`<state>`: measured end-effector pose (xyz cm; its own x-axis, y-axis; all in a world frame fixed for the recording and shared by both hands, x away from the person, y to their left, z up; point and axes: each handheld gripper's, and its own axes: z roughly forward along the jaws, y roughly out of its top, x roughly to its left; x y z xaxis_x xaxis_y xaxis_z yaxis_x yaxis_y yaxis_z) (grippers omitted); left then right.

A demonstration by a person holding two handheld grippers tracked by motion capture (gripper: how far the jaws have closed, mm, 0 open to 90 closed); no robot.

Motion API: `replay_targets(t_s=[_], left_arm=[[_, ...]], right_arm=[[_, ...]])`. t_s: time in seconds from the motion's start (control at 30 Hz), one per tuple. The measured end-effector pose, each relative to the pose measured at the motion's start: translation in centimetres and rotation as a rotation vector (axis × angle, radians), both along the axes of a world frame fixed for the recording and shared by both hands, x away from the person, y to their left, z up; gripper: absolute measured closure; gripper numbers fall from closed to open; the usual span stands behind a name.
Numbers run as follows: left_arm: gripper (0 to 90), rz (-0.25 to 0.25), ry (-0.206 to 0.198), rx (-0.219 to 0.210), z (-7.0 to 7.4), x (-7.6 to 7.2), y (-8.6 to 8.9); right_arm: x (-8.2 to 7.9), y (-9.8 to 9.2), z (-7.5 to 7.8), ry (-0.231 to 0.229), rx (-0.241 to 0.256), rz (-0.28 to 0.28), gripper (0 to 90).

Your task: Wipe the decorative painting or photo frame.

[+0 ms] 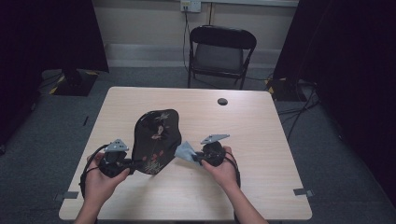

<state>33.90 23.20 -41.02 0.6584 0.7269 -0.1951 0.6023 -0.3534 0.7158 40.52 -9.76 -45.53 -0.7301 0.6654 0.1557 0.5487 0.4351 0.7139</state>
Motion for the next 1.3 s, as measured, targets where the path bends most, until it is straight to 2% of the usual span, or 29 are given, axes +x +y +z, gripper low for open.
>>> replay_targets(t_s=[0.2, 0.37, 0.63, 0.8, 0.87, 0.97, 1.13, 1.3], left_arm=[[78.6, 0.003, 0.000, 0.000, 0.0, 0.0, 0.0], [78.7, 0.005, 0.000, -0.001, 0.0, 0.0, 0.0], [78.7, 0.007, -0.001, -0.004, 0.0, 0.0, -0.1], [78.7, 0.004, 0.000, -0.004, 0.0, 0.0, -0.1], [78.7, 0.006, -0.002, -0.005, 0.0, 0.0, -0.1], [78.7, 0.003, 0.000, -0.006, 0.0, 0.0, -0.1], [78.7, 0.002, -0.002, -0.009, -0.1, 0.0, 0.0], [78.7, 0.003, -0.002, -0.007, -0.1, 0.0, -0.1]], right_arm=[[-0.1, -0.6, 3.1, -0.044, 0.027, 0.013, 80.6], [-0.1, -0.8, 6.4, -0.100, 0.061, 0.019, 80.6], [0.4, -0.3, 11.7, -0.186, 0.105, 0.026, 80.5], [0.8, 0.7, 13.8, -0.220, 0.119, 0.029, 80.5], [1.1, 1.3, 14.0, -0.227, 0.112, 0.030, 80.5], [1.6, 2.1, 13.6, -0.215, 0.107, 0.029, 80.5], [1.7, 2.5, 12.1, -0.190, 0.114, 0.030, 80.4], [1.5, 2.3, 10.4, -0.164, 0.085, 0.030, 80.4]])
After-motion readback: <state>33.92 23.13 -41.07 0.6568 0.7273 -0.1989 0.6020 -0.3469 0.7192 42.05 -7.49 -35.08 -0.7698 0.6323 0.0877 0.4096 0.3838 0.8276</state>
